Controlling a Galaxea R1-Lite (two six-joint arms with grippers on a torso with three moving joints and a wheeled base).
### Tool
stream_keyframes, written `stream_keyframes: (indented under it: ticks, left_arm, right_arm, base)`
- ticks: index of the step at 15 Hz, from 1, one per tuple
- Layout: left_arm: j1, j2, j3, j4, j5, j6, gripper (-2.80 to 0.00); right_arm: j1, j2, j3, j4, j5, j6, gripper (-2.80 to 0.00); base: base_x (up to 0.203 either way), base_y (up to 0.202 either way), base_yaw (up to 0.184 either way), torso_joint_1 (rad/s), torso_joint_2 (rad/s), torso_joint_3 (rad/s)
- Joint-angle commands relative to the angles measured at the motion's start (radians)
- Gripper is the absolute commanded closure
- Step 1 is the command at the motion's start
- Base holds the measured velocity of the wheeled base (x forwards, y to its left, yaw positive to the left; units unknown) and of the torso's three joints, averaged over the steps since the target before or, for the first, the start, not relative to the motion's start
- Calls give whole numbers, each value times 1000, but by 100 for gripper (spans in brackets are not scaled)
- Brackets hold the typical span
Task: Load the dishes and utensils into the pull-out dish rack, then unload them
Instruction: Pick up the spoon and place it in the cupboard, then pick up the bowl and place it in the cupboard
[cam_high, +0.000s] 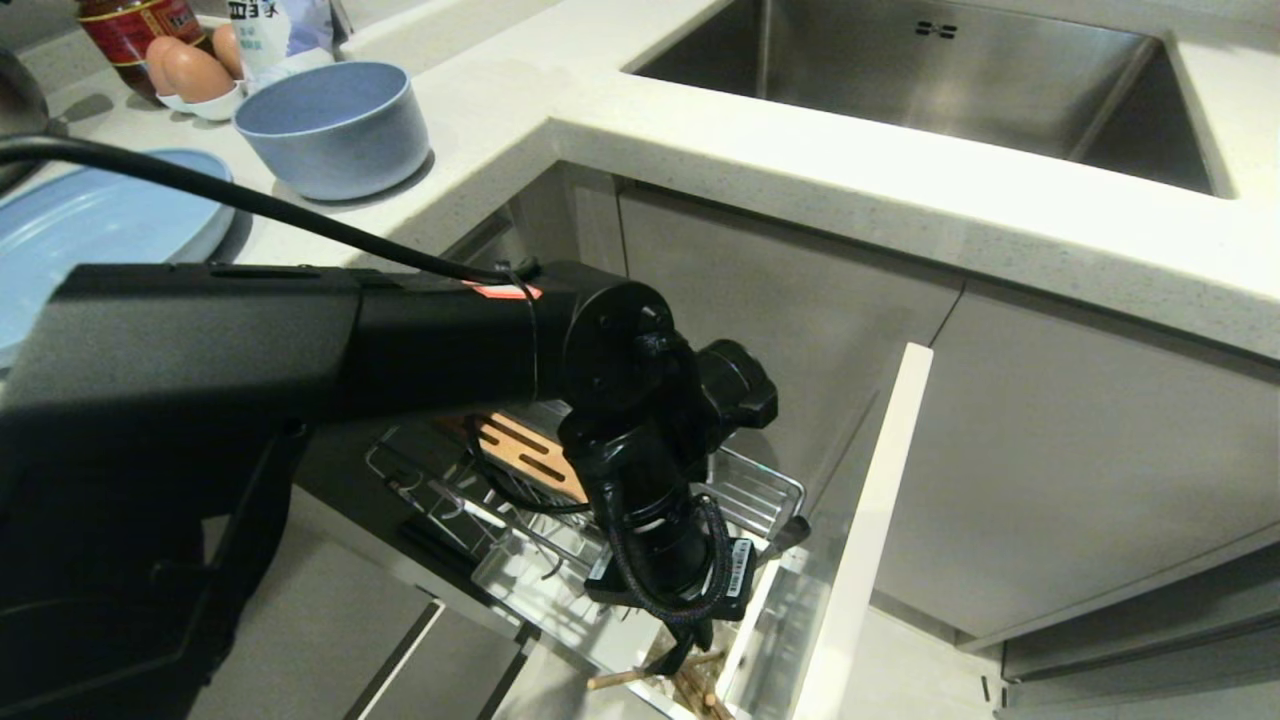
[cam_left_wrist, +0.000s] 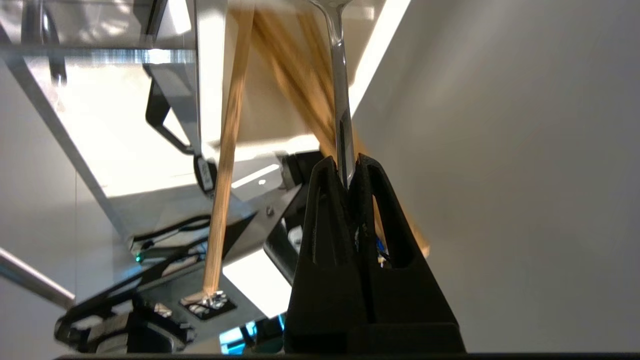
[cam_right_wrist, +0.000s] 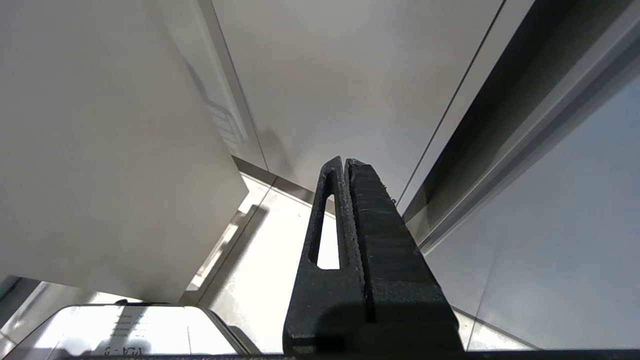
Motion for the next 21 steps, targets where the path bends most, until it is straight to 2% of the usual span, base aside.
stream_keyframes:
  ticks: [1,6,14,15,16,21]
  left_arm:
    - [6,21,0,-8,-4,-3,0]
    - [20,53,0,-62,-5,-1,0]
    - [27,56,0,-63,-6,0,0]
    - [27,55,0,-62,-6,0,-131]
    - [27,53,0,-62,-6,-1,-280]
    - [21,3,0,-57,-13,-4,-280]
  right_arm:
    - [0,0,0,0,0,0,0]
    - [0,0,0,0,0,0,0]
    - [0,0,0,0,0,0,0]
    - [0,0,0,0,0,0,0]
    - [0,0,0,0,0,0,0]
    - [0,0,0,0,-1,0,0]
  base:
    - [0,0,0,0,0,0]
    - [0,0,0,0,0,0]
    - [0,0,0,0,0,0]
    - [0,0,0,0,0,0]
    - [0,0,0,0,0,0]
    - [0,0,0,0,0,0]
